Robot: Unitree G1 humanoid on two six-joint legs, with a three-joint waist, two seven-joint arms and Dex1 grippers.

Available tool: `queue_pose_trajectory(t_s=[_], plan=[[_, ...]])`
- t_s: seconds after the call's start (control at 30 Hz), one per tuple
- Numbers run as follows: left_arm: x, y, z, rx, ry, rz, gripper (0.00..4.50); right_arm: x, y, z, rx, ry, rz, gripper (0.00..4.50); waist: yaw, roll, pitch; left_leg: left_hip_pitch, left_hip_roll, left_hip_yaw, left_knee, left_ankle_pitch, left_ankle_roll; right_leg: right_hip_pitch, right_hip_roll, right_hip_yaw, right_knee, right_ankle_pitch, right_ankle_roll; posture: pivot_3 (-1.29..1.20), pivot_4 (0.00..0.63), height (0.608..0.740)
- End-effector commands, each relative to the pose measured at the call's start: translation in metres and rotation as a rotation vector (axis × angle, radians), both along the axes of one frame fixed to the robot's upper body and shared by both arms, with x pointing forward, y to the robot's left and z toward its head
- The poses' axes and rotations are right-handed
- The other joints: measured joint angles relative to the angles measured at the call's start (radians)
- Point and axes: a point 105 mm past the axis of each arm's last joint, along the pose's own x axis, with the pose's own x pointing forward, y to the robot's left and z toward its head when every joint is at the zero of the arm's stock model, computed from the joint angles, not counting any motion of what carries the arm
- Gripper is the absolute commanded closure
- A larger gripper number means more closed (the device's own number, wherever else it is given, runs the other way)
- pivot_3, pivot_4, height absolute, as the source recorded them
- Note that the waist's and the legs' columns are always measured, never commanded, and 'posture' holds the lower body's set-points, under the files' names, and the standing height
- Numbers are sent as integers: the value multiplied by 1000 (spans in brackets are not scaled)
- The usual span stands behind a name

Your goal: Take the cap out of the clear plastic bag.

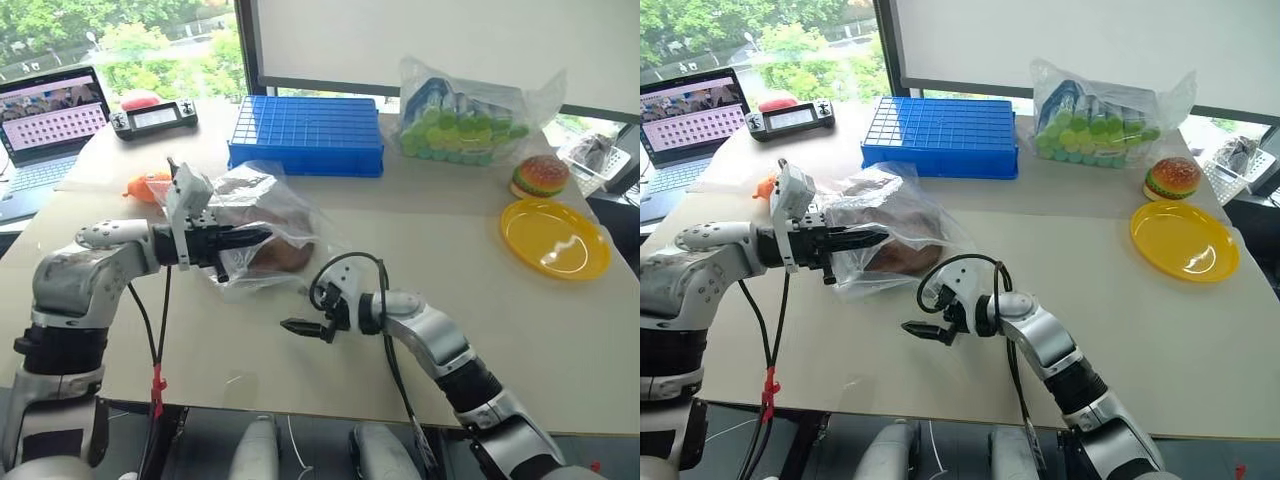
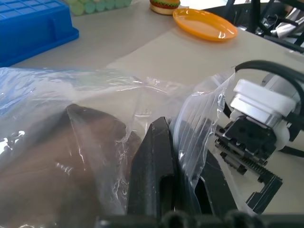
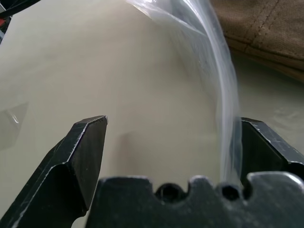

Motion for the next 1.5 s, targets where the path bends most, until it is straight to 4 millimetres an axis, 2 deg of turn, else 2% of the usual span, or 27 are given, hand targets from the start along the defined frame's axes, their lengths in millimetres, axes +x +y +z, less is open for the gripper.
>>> queue_pose_trajectory(t_s=[0.03,0.17,0.37,0.43,0.5,0.57,0.63,0.7,0.83,0.93,1.07,1.2,1.27,1.37,1.5], plan=[[-3,1,18,-5,-66,-2,4488,-1,1,13,47,-34,20,0,0,0,0,0,0,0,0,0,0,0,0,0,0,0,0,0,150,729],[-2,5,19,14,-80,11,4488,-15,-1,29,95,-38,99,0,1,0,0,0,0,0,0,0,0,0,0,0,0,0,0,0,150,729],[0,7,16,34,-82,17,4488,-44,-33,97,204,-112,220,0,6,0,0,-1,0,0,0,0,0,0,0,0,0,0,0,0,150,729],[1,7,14,42,-84,15,4488,-44,-41,121,275,-164,206,0,5,0,0,-1,0,0,0,0,0,0,0,0,0,0,0,0,150,729],[1,6,13,47,-85,13,4488,-39,-46,134,308,-185,177,0,-1,0,0,-1,0,0,0,0,0,0,0,0,0,0,0,0,150,729],[1,5,12,45,-86,11,4488,-30,-46,137,296,-202,145,0,-3,0,0,0,1,0,0,0,0,0,1,0,0,0,0,0,150,729],[1,4,13,39,-90,9,4488,-19,-38,124,247,-191,104,0,-1,0,0,0,1,0,0,0,0,0,1,0,0,0,0,0,150,729],[1,3,14,37,-93,6,4488,3,-30,110,198,-200,-1,0,-2,0,0,0,1,0,0,0,0,0,1,0,0,0,0,0,150,729],[2,2,16,20,-95,12,4488,32,-30,106,164,-290,-151,0,0,0,0,-1,1,0,0,0,0,-1,1,0,0,0,-1,0,150,729],[6,3,18,5,-95,44,4488,37,-32,110,184,-349,-183,0,7,0,0,-2,0,0,0,0,0,-2,0,0,0,0,-1,0,150,729],[18,8,15,-3,-102,117,4488,37,-49,146,334,-423,-248,0,5,0,0,-2,0,0,0,0,0,-2,0,0,0,0,-1,0,150,729],[19,8,10,-1,-89,123,4488,30,-61,167,386,-469,-262,0,3,0,0,-2,0,0,0,0,0,-1,0,0,0,1,-1,0,150,729],[20,6,8,0,-86,125,4488,20,-68,183,420,-498,-247,0,3,0,0,-2,0,0,0,0,0,-2,0,0,0,1,-1,0,150,729],[20,4,9,-12,-81,116,4488,-10,-64,200,481,-493,-111,0,3,0,0,-2,0,0,0,0,0,-2,0,0,0,1,-1,0,150,729],[20,3,10,-12,-82,105,4488,-40,-53,203,536,-420,42,0,-2,0,0,-2,1,0,0,0,0,-2,0,0,1,1,-1,0,150,729]])
